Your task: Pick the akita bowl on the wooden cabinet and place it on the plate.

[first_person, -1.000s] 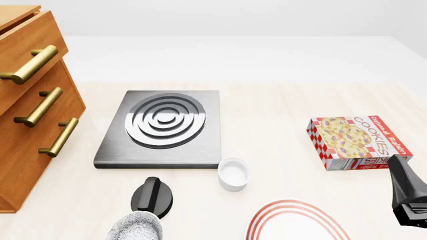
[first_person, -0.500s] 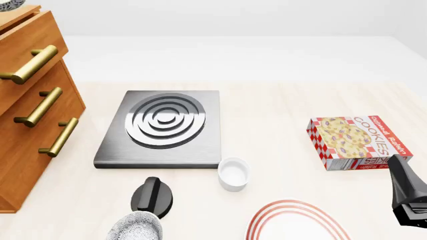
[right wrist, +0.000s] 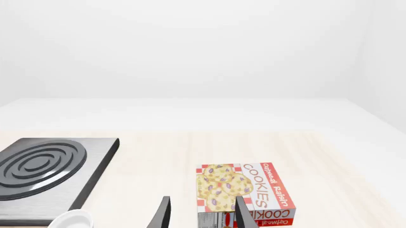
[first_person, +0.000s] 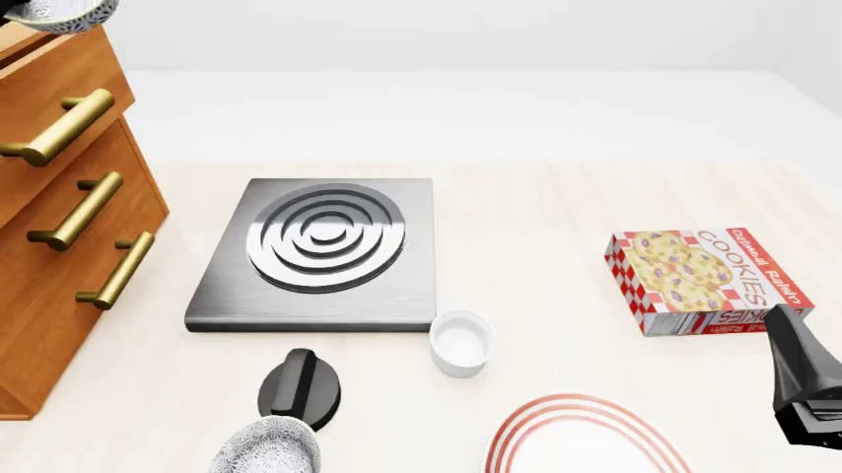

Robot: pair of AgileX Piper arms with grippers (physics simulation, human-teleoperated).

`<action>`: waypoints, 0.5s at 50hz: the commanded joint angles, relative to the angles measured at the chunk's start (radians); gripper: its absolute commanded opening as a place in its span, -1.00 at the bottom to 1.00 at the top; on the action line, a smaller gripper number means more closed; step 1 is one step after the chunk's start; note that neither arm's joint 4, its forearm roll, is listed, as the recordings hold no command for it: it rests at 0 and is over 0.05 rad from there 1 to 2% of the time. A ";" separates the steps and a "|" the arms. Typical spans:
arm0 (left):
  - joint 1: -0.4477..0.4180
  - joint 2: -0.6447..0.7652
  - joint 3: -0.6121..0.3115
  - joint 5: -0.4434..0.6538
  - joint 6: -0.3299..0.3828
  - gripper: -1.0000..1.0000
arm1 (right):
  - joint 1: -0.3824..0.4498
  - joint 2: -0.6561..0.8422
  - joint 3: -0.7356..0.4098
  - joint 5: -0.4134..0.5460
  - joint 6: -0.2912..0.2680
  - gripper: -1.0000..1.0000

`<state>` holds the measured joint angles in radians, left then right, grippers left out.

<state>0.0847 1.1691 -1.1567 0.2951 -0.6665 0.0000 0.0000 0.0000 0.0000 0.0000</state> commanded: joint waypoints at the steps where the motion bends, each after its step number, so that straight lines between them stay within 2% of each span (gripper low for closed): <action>1: -0.087 -0.029 0.004 0.016 0.015 -1.00 | 0.000 0.000 0.000 0.000 0.000 1.00; 25: -0.196 -0.051 0.001 0.049 0.049 -1.00 | 0.000 0.000 0.000 0.000 0.000 1.00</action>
<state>-0.0662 1.1295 -1.1492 0.3332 -0.6356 0.0000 0.0000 0.0000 0.0000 0.0000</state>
